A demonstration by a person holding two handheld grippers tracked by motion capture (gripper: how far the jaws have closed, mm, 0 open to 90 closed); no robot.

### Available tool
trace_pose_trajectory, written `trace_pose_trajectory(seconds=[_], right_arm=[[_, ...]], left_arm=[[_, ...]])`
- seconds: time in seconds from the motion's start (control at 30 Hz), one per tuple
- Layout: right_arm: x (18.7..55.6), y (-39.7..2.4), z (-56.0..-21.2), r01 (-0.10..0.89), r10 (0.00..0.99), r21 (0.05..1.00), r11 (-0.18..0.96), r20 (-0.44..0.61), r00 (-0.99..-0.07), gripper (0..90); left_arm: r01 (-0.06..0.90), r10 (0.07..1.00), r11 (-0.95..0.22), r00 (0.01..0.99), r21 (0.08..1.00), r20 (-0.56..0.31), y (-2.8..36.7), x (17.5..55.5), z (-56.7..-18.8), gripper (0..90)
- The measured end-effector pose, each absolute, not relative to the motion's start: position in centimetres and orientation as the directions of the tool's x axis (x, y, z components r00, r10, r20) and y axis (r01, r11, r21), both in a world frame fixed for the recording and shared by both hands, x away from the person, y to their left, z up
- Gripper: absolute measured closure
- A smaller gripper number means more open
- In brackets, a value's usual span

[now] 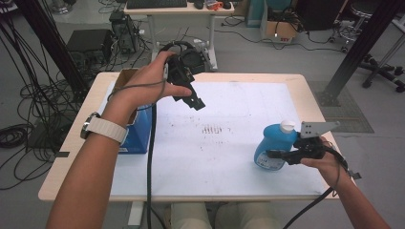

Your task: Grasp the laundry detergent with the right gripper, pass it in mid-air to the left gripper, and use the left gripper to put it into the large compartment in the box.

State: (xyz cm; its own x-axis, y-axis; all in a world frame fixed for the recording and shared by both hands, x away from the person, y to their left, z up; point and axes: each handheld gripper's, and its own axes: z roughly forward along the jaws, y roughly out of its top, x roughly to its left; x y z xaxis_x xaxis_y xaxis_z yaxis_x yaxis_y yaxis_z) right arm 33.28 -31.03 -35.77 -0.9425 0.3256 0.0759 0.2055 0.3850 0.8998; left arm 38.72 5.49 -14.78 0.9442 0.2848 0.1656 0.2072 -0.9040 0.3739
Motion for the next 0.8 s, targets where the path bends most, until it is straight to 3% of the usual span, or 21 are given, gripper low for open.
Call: trace_pose_trajectory(seconds=[0.4,0.67,0.8], right_arm=[[33.1,-28.8,-32.1,0.171,0.192,0.914,0.369,0.105,-0.976,43.8],[33.1,-27.1,-30.5,0.097,0.139,0.912,0.399,0.045,-0.989,43.7],[32.6,-26.5,-30.3,0.139,0.150,0.900,0.412,0.084,-0.985,43.7]], left_arm=[[0.118,0.184,-0.912,0.974,0.392,0.134,2.2,35.5,-14.0,6.8],[0.060,0.126,-0.920,0.981,0.387,0.148,0.4,33.9,-13.9,6.4],[0.054,0.118,-0.922,0.982,0.383,0.145,0.0,33.4,-14.1,6.4]])
